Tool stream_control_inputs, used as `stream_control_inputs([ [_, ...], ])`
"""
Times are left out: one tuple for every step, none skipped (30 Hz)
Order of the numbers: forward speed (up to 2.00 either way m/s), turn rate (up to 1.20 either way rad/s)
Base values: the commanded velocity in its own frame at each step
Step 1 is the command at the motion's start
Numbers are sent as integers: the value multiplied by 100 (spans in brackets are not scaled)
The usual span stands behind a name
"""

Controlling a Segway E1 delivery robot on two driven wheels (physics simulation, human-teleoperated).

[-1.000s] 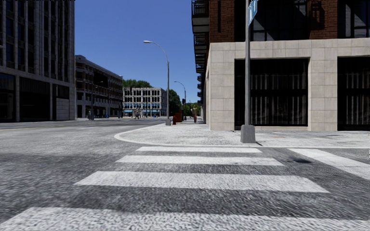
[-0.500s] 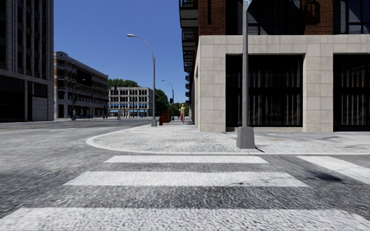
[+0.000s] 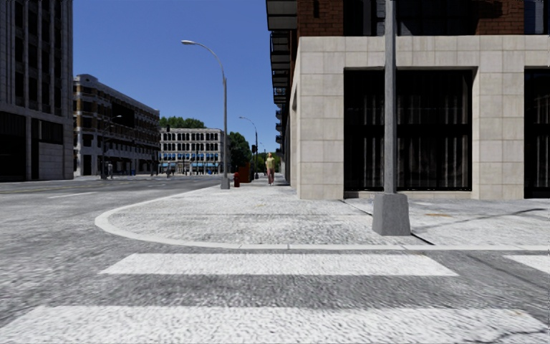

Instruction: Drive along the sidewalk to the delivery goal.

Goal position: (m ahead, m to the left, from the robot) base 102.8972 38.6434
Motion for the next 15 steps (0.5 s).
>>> stream_control_inputs([
  [200,0],
  [200,8],
  [200,20],
  [200,34],
  [200,44],
  [200,44],
  [200,51],
  [194,55],
  [183,58],
  [183,58],
  [167,59],
  [159,59],
  [157,59],
  [157,59],
  [156,60],
])
